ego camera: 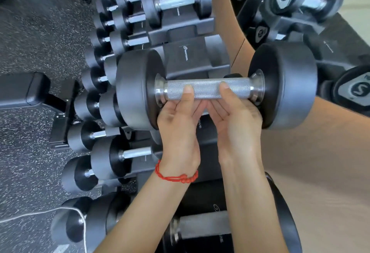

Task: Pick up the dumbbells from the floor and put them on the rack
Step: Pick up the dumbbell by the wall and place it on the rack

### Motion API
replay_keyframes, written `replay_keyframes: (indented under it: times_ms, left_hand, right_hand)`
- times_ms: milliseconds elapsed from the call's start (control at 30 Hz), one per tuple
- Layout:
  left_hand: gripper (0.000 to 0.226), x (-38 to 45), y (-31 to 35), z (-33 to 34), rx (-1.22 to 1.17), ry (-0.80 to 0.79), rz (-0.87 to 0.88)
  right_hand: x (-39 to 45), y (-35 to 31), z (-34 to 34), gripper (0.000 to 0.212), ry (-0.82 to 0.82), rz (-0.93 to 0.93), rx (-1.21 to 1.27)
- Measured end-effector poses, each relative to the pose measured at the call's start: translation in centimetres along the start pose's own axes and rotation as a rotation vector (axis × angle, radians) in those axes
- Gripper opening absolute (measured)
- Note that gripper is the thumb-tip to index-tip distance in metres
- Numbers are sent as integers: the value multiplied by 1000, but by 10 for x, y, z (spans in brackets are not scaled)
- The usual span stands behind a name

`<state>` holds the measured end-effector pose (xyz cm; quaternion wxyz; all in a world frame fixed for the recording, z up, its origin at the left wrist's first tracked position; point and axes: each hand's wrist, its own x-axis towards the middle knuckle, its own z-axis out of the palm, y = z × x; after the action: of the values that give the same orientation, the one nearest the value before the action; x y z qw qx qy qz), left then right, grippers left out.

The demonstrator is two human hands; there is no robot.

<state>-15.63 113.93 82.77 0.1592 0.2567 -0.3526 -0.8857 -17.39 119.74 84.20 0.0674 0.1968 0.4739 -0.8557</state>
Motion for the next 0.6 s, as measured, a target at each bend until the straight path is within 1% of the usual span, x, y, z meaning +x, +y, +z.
replay_keyframes:
  times_ms: [100,200,400,600]
  left_hand:
    - [19,11,2,6,-9,-5,8]
    - [19,24,3,12,-14,-18,-2]
    - [16,52,7,24,-39,-21,-9]
    - [12,90,7,38,-50,34,-26]
  right_hand:
    - [11,-3,8,12,-8,-15,-4]
    - [23,-6,17,9,13,-25,22]
    - [48,-10,35,2,36,-43,-1]
    - [85,-11,54,10,48,-36,4]
